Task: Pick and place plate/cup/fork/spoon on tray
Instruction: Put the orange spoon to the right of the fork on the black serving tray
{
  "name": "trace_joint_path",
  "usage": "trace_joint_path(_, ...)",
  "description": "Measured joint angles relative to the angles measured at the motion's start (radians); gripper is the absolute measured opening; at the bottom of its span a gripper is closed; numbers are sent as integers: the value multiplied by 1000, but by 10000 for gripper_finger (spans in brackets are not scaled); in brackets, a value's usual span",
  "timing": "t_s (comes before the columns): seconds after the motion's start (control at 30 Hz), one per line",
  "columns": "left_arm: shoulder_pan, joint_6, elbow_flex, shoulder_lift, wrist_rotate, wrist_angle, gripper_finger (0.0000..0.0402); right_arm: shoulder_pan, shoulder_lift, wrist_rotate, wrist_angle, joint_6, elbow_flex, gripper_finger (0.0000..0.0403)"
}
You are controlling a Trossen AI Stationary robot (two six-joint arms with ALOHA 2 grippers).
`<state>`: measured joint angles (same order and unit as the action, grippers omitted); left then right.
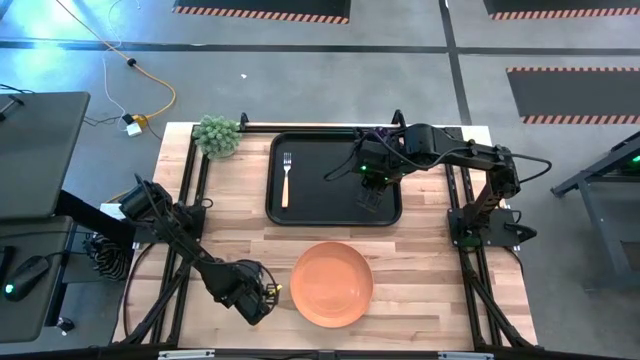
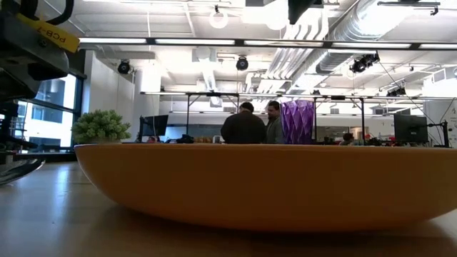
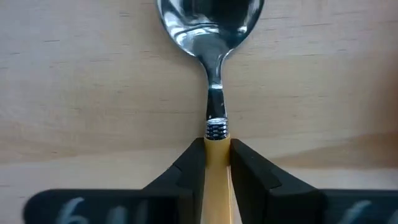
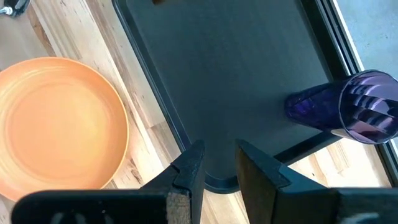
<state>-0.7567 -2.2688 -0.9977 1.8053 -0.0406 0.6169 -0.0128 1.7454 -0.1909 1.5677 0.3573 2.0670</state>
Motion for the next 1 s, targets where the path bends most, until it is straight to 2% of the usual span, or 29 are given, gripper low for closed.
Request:
trace_joint_path(0.07, 0, 0, 0, 0, 0, 1, 35, 0, 0, 0, 0, 0, 0, 80)
trace_joint_path(0.3, -3, 4, -1, -19, -12, -14, 35, 0, 0, 0, 0, 0, 0, 80)
trace_joint_path(0.63, 15, 40, -24, -135, -172, 38, 35, 0, 0, 1, -9, 0, 0, 80)
trace_joint_path(0.83, 94, 131, -25, -211, -205, 59, 37, 0, 0, 2, -9, 4, 0, 80)
trace_joint_path(1.0, 216, 293, -25, -265, -205, 83, 39, 0, 0, 0, -9, 7, 0, 80)
